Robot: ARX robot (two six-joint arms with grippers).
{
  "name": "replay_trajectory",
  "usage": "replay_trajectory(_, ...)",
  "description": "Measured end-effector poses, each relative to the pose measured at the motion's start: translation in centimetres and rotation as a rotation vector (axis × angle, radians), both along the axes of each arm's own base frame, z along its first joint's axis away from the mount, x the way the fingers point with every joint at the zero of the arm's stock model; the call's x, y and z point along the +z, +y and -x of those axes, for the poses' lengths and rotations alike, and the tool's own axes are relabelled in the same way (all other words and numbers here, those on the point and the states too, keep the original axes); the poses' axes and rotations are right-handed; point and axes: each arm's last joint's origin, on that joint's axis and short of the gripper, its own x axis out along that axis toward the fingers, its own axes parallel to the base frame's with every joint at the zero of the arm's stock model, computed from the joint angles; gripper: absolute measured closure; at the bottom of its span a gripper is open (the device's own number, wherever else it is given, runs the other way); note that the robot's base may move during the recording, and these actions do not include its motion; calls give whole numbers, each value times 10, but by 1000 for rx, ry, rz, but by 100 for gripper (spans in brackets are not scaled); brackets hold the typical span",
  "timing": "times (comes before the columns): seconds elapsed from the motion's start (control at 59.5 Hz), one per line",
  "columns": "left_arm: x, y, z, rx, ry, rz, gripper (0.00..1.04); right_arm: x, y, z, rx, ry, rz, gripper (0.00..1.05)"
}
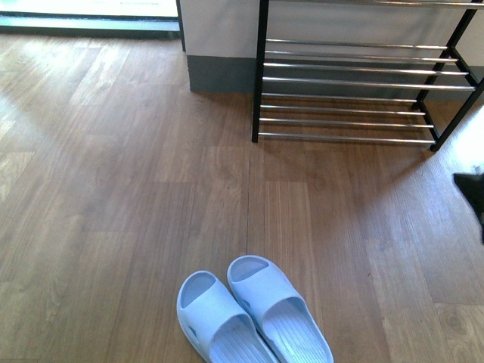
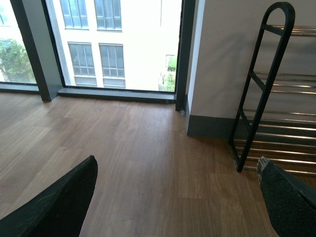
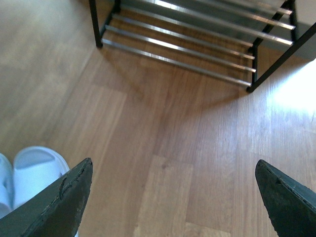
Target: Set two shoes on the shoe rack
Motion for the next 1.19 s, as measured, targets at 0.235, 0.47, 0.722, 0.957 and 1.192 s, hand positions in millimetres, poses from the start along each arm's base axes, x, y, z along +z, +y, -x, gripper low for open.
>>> replay_trajectory(0.235, 0, 0, 0, 0, 0, 0, 9, -110, -1, -40, 172, 310, 53, 9)
replay_trajectory(0.47, 0, 0, 0, 0, 0, 0, 9, -208, 14, -31, 417, 535, 151, 9)
replay_trajectory(0.722, 0, 0, 0, 0, 0, 0, 9, -236, 27, -39, 508, 497, 68, 9)
replay_trajectory(0.957, 0, 0, 0, 0, 0, 0, 9, -246, 26, -59, 429, 448, -36, 9)
replay_trajectory(1.192, 0, 0, 0, 0, 0, 0, 9, -263, 34, -63, 404, 476, -66, 9)
